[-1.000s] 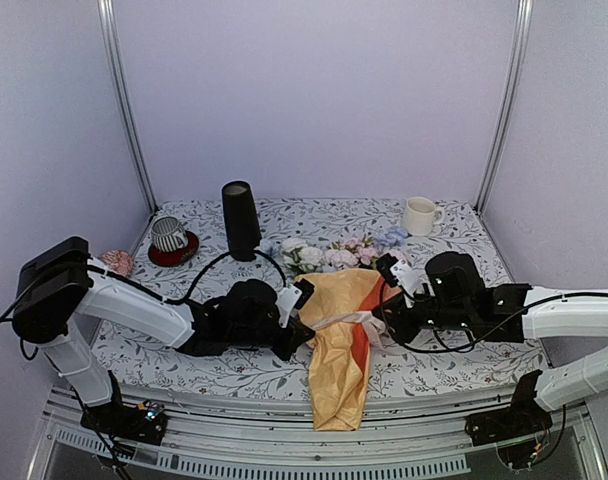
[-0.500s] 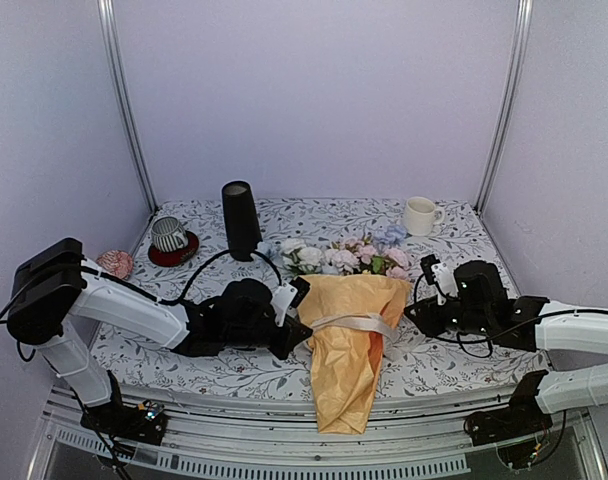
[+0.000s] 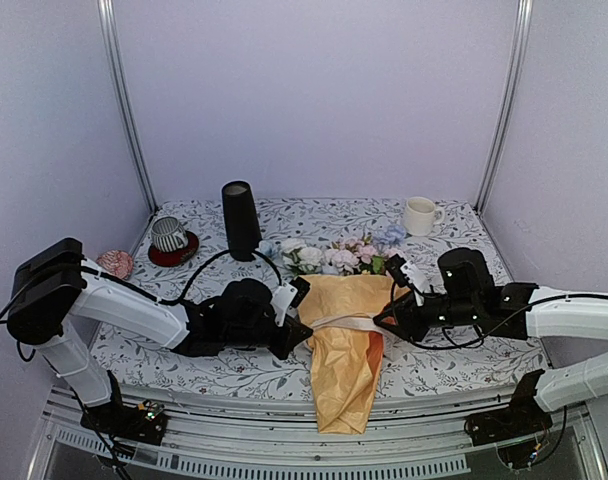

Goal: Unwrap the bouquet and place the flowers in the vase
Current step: Untie the half-tied ribbon from the folded wrapping paper.

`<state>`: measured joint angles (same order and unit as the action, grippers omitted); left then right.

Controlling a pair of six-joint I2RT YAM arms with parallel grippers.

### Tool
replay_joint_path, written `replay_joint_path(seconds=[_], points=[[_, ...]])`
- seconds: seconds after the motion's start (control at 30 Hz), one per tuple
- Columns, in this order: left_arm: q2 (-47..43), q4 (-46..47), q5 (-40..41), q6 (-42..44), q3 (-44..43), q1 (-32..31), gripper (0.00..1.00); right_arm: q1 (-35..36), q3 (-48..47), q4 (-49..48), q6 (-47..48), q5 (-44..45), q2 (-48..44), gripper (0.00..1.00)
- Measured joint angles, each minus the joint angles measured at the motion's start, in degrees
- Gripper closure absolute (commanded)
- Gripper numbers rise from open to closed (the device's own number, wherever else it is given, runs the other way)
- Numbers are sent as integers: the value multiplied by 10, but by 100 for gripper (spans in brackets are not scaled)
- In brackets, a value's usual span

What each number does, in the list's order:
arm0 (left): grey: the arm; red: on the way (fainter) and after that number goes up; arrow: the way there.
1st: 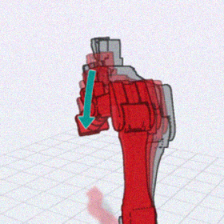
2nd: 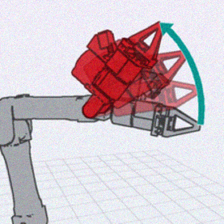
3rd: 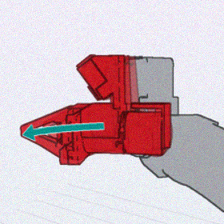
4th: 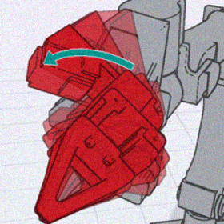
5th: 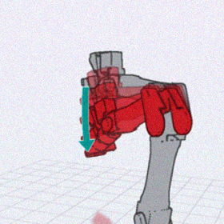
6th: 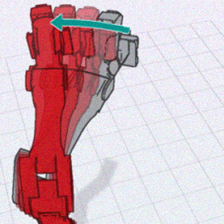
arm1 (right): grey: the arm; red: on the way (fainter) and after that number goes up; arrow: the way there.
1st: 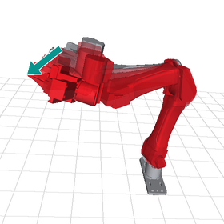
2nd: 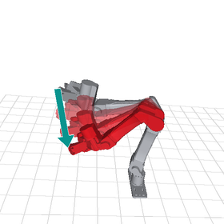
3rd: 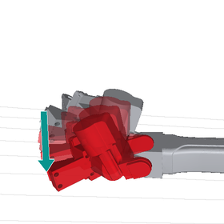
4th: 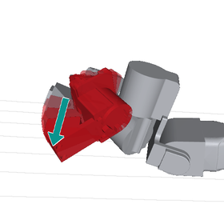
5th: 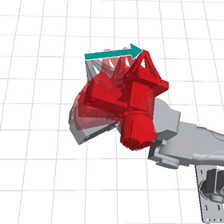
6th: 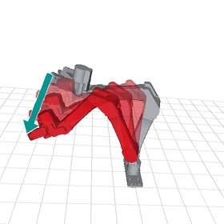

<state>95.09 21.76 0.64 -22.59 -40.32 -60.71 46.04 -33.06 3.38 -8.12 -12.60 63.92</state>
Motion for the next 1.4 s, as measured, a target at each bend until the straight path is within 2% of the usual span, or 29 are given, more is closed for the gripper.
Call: replay_joint_path(seconds=[0.2,0.47,0.67,0.73,0.83,1.07,1.4], points=[[0,0,0,0,0,0,99,43,-31,7,30,3,45,59],[-5,-7,1,12,-2,0,79,56,-76,30,52,26,52,59],[-17,-16,1,32,-3,0,71,57,-85,53,61,34,51,61],[-25,-24,1,42,-6,0,64,57,-88,61,63,34,50,63],[-38,-38,1,64,-16,0,59,57,-90,72,67,29,47,65],[-45,-63,-10,106,-61,-1,59,65,-103,91,69,11,45,65],[-1,-99,-42,140,-120,-2,59,75,-128,99,77,2,87,65]])
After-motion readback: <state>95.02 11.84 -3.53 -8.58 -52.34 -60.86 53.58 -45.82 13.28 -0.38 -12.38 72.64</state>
